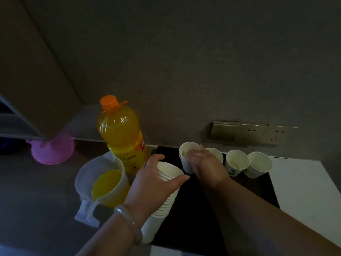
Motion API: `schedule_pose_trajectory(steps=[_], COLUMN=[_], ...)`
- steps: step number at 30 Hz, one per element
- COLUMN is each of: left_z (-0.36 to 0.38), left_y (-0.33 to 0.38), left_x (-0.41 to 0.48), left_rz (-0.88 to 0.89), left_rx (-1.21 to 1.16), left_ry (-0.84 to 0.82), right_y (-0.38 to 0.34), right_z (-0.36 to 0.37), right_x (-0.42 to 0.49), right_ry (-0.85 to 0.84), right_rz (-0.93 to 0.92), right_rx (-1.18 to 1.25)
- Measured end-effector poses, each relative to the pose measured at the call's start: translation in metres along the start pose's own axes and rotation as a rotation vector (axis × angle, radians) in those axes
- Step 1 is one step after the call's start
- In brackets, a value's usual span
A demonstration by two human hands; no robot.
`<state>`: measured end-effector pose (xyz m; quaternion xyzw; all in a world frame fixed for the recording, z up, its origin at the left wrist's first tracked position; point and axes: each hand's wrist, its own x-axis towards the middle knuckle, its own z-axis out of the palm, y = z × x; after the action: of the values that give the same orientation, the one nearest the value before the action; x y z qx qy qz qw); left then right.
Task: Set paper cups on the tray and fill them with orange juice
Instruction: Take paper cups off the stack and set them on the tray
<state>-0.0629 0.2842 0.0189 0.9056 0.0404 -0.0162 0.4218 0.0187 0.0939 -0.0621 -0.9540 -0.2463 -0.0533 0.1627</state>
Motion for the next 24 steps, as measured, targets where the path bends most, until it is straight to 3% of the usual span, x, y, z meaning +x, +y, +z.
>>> schedule_pose_trajectory(steps=[3, 7, 19, 24], left_z=[0.0, -0.001, -0.002, -0.003], left_y=[0.001, 0.002, -0.001, -0.004], left_x=[0.0, 0.001, -0.001, -0.003], left_rz=[-0.001, 0.004, -0.012, -0.017], left_rx=[0.0, -0.011, -0.017, -0.017], left_ry=[0.002, 0.004, 0.005, 0.009], right_y=[0.004, 0.006, -0.005, -0.01], right_z=[0.006, 0.008, 0.005, 0.001], right_x=[0.0, -0.004, -0.009, -0.008], right_ry=[-0.186, -0.242, -0.018, -0.029], right_rz=[0.001, 0.036, 0.051, 0.105], right_rx=[-0.055, -0.058, -0.014, 0.028])
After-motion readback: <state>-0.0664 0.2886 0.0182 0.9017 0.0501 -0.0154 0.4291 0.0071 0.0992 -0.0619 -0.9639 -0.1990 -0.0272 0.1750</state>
